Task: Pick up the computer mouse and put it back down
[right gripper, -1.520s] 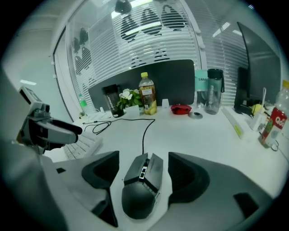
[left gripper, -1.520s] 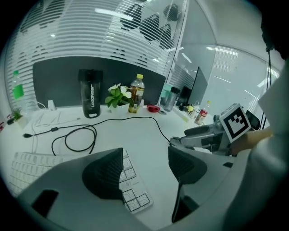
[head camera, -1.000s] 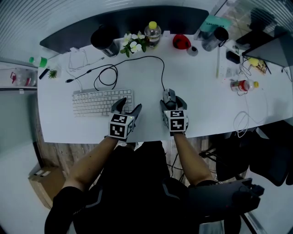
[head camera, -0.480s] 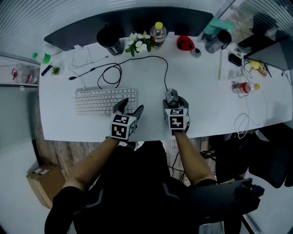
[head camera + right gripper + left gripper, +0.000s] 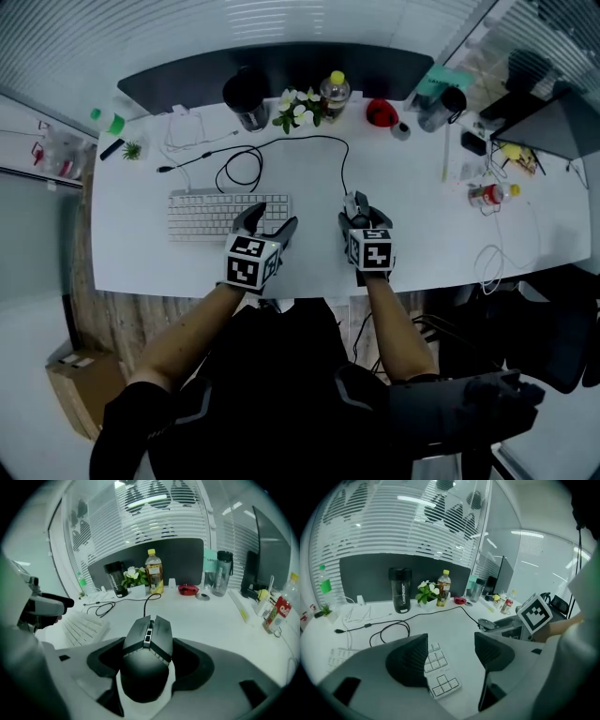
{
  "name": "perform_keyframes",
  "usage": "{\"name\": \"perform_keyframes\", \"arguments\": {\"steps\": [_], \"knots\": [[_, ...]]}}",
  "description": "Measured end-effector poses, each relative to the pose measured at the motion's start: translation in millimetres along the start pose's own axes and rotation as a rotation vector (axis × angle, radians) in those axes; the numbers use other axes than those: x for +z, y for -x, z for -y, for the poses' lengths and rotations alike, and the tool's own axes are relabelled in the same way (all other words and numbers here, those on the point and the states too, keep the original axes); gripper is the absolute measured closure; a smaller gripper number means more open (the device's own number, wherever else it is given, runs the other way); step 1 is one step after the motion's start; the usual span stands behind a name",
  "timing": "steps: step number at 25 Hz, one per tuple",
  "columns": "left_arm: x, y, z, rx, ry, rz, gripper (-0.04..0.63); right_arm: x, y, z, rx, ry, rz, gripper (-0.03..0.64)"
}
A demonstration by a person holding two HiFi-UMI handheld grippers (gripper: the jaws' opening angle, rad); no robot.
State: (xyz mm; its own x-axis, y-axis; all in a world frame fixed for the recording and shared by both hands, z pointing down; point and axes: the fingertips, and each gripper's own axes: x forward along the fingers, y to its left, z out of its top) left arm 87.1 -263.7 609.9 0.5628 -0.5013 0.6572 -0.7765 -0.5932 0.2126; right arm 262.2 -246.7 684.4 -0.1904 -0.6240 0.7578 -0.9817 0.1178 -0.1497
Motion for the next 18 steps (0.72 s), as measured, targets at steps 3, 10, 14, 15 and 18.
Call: {"name": "perform_keyframes", "arguments": {"steps": [3, 10, 14, 15, 18], "knots": [[18, 17, -2, -0.003, 0.002, 0.054, 0.27, 26, 20, -11, 0.02, 0.009, 0.044, 0.319], [57, 56, -8, 0.006, -0.041, 0.176, 0.27, 84, 64, -29, 0.055, 0.013, 0.155, 0.319], [73, 75, 0, -0.05, -0.045, 0.209, 0.27, 110, 87, -47, 0.101, 0.028, 0.204, 0.319], [76, 79, 2, -0.06, -0.054, 0.219, 0.27, 116, 92, -52, 0.111, 0.034, 0.214, 0.319], [86, 91, 3, -0.046, -0.066, 0.26, 0.27, 129, 102, -63, 0.13, 0.046, 0.24, 0.319]]}}
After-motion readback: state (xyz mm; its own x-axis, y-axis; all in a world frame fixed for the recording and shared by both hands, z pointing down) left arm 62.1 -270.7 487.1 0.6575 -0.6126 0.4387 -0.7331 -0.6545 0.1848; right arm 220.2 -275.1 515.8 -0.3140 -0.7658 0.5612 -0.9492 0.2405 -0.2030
